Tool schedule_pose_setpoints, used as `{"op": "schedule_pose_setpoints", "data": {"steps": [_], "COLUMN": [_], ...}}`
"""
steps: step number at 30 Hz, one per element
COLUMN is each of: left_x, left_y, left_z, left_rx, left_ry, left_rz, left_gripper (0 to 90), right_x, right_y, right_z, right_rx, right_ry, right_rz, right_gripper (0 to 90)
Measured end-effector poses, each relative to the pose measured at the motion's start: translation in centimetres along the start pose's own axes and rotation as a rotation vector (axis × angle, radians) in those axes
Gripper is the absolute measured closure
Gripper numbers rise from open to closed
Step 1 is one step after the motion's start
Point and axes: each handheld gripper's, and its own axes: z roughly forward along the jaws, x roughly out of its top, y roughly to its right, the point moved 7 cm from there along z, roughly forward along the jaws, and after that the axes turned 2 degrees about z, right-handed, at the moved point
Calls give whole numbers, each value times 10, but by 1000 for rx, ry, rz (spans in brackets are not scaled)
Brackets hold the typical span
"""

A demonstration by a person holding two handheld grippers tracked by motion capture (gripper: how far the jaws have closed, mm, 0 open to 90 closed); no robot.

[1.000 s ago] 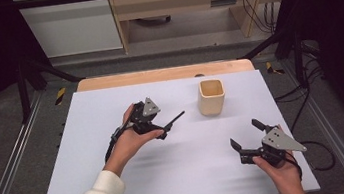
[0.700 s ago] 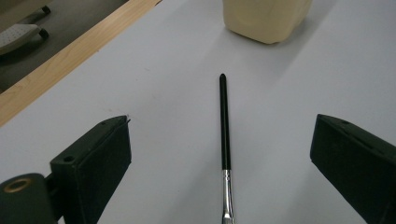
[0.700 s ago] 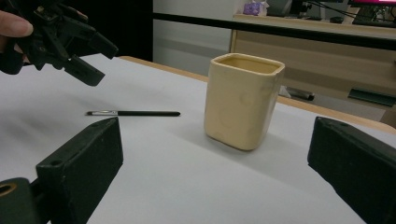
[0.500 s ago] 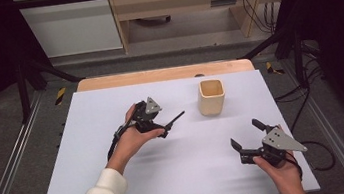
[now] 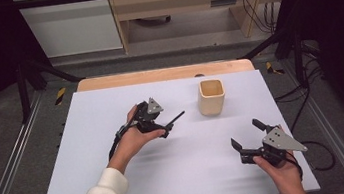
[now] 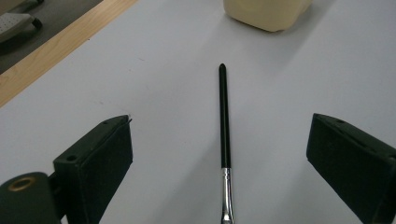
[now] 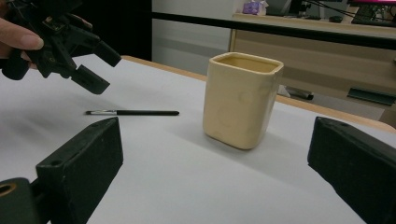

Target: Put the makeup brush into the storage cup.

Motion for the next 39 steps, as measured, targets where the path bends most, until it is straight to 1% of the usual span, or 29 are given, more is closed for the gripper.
{"op": "schedule_pose_setpoints", "data": {"steps": [2, 9, 11, 14, 15, 16, 17, 20, 21, 23, 25, 27, 29, 30, 31, 32, 36, 38, 39], "left_x": [0, -2, -2, -3, -4, -4, -5, -7, -8, -8, -9, -11, -12, -14, -14, -15, -18, -19, -20], "left_y": [-1, -1, -1, -2, -2, -2, -2, -2, -3, -4, -4, -4, -3, -3, -3, -2, -1, -1, -1], "left_z": [1, 4, 4, 4, 4, 3, 3, 4, 5, 6, 8, 12, 14, 15, 16, 16, 18, 18, 19], "left_rx": [4, 6, 12, 12, 13, 7, 12, -3, -1, 3, -8, 1, -8, -7, -10, -16, -25, -26, -31], "left_ry": [3, -14, -15, -26, -24, -33, -37, -47, -56, -50, -50, -62, -71, -77, -80, -83, -95, -109, -107], "left_rz": [-4, -8, -17, -27, -34, -39, -41, -50, -47, -52, -68, -65, -69, -64, -64, -64, -69, -67, -73], "left_gripper": [68, 87, 90, 155, 161, 161, 169, 190, 208, 223, 236, 245, 274, 283, 317, 317, 363, 387, 397], "right_x": [0, -1, -1, 0, 0, 0, 0, 0, 0, 0, 0, 0, 0, 0, 0, 0, -1, 0, 0], "right_y": [0, 0, 0, 0, 0, 0, 0, 0, 0, 0, 0, 1, 0, 0, 0, 0, 0, 0, 0], "right_z": [0, 1, 0, 0, 0, 0, 0, 0, 0, 0, 0, 0, 0, 0, 0, 0, 0, 0, 0], "right_rx": [0, -3, -3, -3, -2, -2, -2, -1, -2, -1, -2, -3, -2, -2, -1, -1, 0, 0, 0], "right_ry": [0, -2, -2, 2, 1, 1, 2, 3, 2, 2, 2, 2, 2, 3, 3, 3, -1, 0, 1], "right_rz": [-1, -1, -1, 0, 1, 1, 2, 5, 4, 3, 5, 5, 6, 4, 4, 4, 3, 3, 4], "right_gripper": [35, 37, 37, 37, 37, 37, 37, 37, 37, 37, 37, 37, 37, 37, 37, 37, 37, 37, 37]}}
